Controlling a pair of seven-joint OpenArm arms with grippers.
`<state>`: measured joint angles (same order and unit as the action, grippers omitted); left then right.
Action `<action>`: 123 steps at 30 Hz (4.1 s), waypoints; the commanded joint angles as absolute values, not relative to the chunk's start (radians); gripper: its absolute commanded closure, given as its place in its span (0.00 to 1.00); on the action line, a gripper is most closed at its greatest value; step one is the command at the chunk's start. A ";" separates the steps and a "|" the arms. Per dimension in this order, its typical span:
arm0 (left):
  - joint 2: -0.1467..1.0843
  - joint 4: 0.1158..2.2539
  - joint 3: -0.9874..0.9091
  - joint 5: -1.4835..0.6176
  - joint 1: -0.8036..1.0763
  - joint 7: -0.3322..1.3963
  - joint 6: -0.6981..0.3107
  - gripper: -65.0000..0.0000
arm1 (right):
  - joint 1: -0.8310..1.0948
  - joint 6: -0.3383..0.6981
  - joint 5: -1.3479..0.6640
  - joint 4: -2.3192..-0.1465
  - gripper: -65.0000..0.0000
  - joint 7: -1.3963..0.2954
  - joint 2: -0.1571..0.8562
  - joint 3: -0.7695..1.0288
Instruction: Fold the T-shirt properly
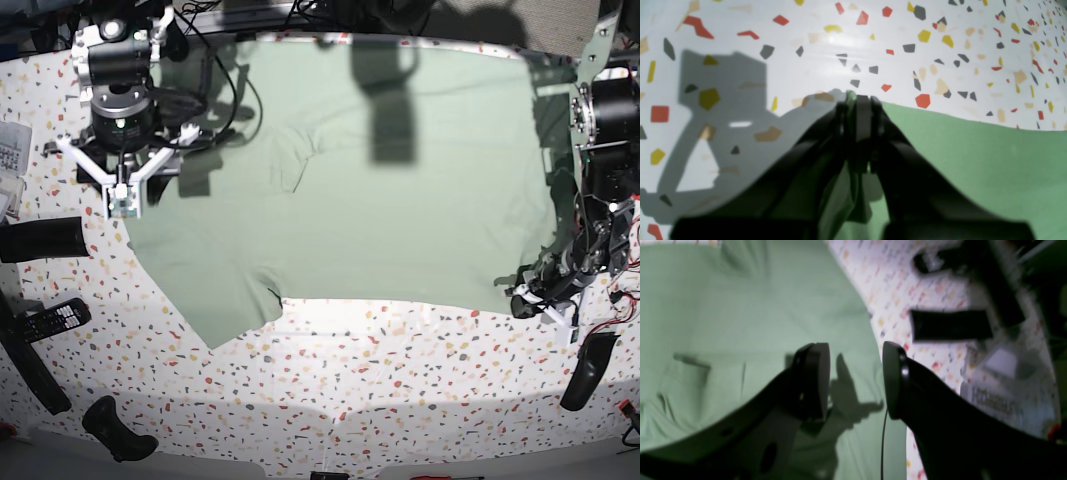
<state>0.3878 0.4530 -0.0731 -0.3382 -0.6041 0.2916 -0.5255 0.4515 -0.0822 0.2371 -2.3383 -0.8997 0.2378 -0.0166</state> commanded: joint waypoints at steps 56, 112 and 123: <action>0.402 0.466 -0.076 -0.349 -0.634 0.260 -0.532 1.00 | -0.550 0.698 -0.280 -0.622 0.61 -0.717 0.425 0.268; 0.402 0.468 -0.076 -0.349 -0.639 0.323 -0.532 1.00 | -0.577 0.698 -0.393 -0.735 1.00 -0.858 0.310 0.267; 0.402 0.637 -0.076 -0.473 -0.632 0.579 -0.532 1.00 | -0.391 0.698 -0.398 -1.059 1.00 -0.851 0.302 0.267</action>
